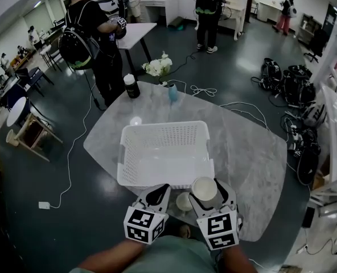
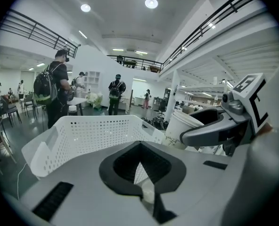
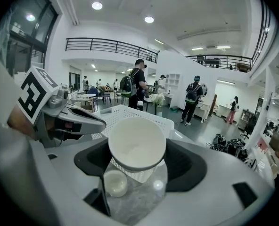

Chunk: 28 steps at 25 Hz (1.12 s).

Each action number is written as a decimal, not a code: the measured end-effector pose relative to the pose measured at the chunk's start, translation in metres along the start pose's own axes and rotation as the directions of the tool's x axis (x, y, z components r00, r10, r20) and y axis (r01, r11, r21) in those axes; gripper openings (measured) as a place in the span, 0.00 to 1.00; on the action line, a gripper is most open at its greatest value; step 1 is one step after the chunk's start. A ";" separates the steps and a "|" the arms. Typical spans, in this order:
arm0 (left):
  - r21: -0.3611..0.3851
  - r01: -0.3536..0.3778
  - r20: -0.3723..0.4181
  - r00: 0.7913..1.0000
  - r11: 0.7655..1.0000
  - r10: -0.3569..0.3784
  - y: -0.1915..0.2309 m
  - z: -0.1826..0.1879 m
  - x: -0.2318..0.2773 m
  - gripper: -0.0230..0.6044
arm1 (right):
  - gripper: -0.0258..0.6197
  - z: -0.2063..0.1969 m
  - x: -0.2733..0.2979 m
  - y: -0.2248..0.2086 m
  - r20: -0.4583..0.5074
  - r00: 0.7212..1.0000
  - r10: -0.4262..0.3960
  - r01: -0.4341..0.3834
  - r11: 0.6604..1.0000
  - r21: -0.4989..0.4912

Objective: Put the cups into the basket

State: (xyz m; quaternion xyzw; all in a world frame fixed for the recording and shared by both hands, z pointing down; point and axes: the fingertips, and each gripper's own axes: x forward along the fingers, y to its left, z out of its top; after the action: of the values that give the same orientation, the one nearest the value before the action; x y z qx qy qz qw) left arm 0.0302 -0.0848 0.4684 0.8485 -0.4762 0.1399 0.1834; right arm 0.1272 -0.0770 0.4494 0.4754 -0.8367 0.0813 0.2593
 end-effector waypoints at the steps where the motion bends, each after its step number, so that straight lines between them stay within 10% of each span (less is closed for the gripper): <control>1: 0.003 -0.004 0.001 1.000 1.000 0.004 0.005 0.003 0.000 0.04 | 0.59 0.005 0.004 0.002 0.007 1.000 0.006 -0.006 1.000 -0.001; 28: -0.003 0.051 -0.087 0.995 0.999 -0.051 0.120 0.056 0.081 0.04 | 0.59 0.032 0.176 -0.015 -0.204 0.979 0.032 -0.045 0.997 -0.061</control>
State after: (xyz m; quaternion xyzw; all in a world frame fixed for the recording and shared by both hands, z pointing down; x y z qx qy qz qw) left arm -0.0279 -0.2284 0.4728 0.8535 -0.4459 0.1716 0.2078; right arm 0.0560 -0.2297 0.5108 0.4396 -0.8173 0.1067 0.3571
